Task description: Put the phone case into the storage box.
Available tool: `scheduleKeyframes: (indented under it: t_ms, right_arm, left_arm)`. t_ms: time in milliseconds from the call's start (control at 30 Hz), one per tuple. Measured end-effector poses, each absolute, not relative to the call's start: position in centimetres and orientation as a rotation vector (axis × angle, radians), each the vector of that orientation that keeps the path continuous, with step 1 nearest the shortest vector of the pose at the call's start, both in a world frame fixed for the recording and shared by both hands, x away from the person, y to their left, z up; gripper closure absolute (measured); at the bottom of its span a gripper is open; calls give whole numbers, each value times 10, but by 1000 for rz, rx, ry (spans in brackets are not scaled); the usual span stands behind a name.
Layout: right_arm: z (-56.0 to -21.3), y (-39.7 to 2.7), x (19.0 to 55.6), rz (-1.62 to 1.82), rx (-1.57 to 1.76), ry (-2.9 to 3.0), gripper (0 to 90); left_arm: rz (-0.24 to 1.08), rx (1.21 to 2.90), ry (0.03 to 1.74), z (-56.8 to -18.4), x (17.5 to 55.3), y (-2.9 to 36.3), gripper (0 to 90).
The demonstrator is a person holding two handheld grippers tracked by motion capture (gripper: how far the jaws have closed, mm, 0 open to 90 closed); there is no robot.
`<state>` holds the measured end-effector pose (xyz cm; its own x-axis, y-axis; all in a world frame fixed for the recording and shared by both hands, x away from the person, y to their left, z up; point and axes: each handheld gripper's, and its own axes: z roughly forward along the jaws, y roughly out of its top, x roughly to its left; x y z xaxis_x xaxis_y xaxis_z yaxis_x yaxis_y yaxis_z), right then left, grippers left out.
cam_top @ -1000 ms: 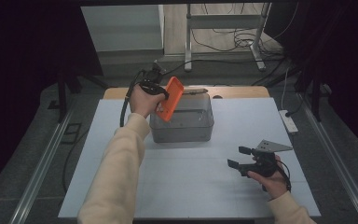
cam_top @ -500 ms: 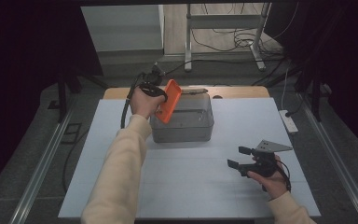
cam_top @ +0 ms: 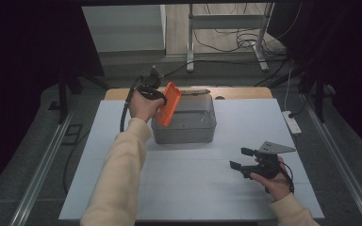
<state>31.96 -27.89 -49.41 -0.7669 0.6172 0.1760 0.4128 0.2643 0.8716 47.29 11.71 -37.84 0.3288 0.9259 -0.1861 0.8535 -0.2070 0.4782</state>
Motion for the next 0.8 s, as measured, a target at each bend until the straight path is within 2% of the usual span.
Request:
scheduleKeyframes:
  t_ms: [800]
  right_arm:
    - [-493, -278, 319, 1511, 957, 2331, 197]
  left_arm:
    - [191, 2091, 1623, -392, 477, 116, 795]
